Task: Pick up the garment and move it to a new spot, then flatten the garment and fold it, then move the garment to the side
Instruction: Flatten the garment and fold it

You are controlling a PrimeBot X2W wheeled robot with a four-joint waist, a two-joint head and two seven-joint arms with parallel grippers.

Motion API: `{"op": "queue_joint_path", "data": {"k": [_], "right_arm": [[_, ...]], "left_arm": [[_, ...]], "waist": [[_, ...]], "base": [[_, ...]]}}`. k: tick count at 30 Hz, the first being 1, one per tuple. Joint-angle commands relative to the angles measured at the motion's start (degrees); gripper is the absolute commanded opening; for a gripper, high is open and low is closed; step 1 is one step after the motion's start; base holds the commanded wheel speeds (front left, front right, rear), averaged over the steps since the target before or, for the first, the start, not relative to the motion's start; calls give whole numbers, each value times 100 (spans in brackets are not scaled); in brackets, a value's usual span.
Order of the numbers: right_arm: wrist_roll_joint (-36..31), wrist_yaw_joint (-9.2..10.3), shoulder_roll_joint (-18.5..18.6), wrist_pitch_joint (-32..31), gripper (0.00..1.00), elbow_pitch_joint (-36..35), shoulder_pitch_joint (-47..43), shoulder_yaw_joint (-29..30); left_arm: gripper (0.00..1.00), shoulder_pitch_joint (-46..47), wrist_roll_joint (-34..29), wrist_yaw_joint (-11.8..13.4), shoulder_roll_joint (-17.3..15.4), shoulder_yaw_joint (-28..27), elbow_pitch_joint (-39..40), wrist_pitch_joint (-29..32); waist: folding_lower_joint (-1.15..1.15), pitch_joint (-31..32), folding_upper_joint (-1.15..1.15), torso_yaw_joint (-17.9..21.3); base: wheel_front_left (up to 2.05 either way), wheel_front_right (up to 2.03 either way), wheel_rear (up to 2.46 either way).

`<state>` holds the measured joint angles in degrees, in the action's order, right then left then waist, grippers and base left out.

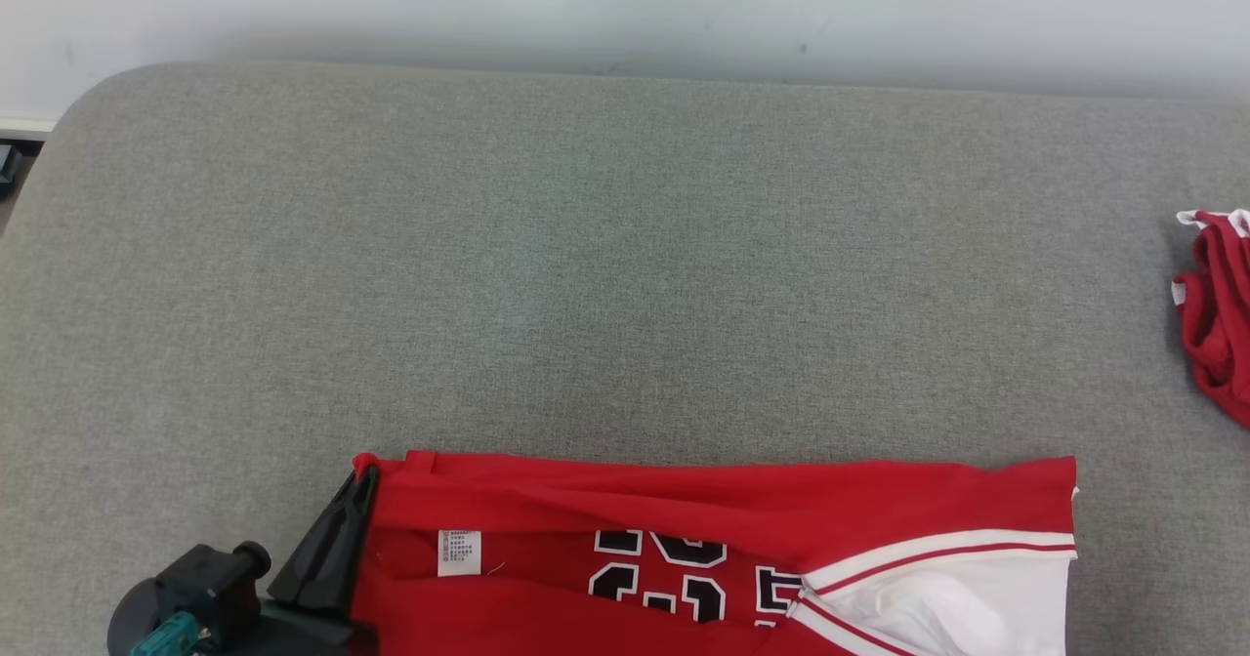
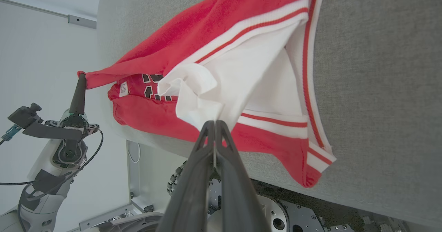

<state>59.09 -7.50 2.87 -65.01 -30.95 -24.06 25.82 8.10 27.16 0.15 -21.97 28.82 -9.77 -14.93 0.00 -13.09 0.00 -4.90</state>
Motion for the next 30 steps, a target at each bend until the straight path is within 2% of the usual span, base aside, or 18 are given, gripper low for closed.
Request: {"op": "queue_joint_path", "data": {"k": [1, 3, 4, 5, 6, 9, 10, 11, 12, 17, 22, 26, 30], "right_arm": [[13, 3, 8, -7, 0, -2, -28, 36], [-67, 3, 5, -58, 0, 24, -98, 86], [-102, 3, 7, -84, 0, 46, -118, 113], [-134, 3, 5, -95, 0, 73, -130, 123], [-144, 3, 5, -109, 0, 106, -144, 122], [-169, 3, 5, -125, 0, 234, -191, 68], [-201, 3, 8, -89, 31, 299, -204, 76], [-238, 3, 7, -78, 71, 362, -225, 65], [-321, 3, 6, -30, 100, 443, -230, 98], [-519, 3, 7, 33, 100, 641, -165, 91], [-761, 3, 7, 184, 100, 573, -70, 152], [-914, 3, 7, 637, 100, 459, 156, 131], [-1137, 3, 4, 1470, 100, 426, 469, 80]], "left_arm": [[0, -65, -14, -14, -6, -36, -20, -40], [0, -95, -48, -77, 29, -56, -101, -40], [24, -98, -55, -97, 48, -63, -153, -40], [67, -100, -57, -106, 68, -69, -204, -40], [100, -115, -42, -114, 86, -57, -281, -40], [100, -98, -40, -131, 126, -14, -484, -38], [100, -93, -32, -123, 134, -11, -540, -38], [100, -89, -21, -114, 141, -5, -587, -27], [100, -88, -7, -111, 147, 5, -638, 2], [100, -136, 38, -40, 91, -12, -803, 113], [100, -244, 63, 185, -71, -119, -754, 285], [100, -332, 68, 432, -169, -303, -443, 250], [100, -402, 121, 715, -160, -569, 117, 139]], "waist": [[0, 7, 0, 6], [0, 21, 0, 15], [0, 30, 0, 21], [0, 39, 0, 28], [0, 46, 0, 34], [0, 70, 0, 40], [0, 77, 0, 41], [0, 86, 0, 40], [0, 97, 0, 38], [0, 175, 0, 35], [0, 267, 0, 35], [0, 381, 0, 0], [0, 517, 0, -53]], "base": [[0, 0, 0], [0, 0, 0], [0, 0, 0], [0, 0, 0], [0, 0, 0], [0, 0, 0], [0, 0, 0], [0, 0, 0], [0, 0, 0], [0, 0, 0], [0, 0, 0], [0, 0, 0], [0, 0, 0]]}}
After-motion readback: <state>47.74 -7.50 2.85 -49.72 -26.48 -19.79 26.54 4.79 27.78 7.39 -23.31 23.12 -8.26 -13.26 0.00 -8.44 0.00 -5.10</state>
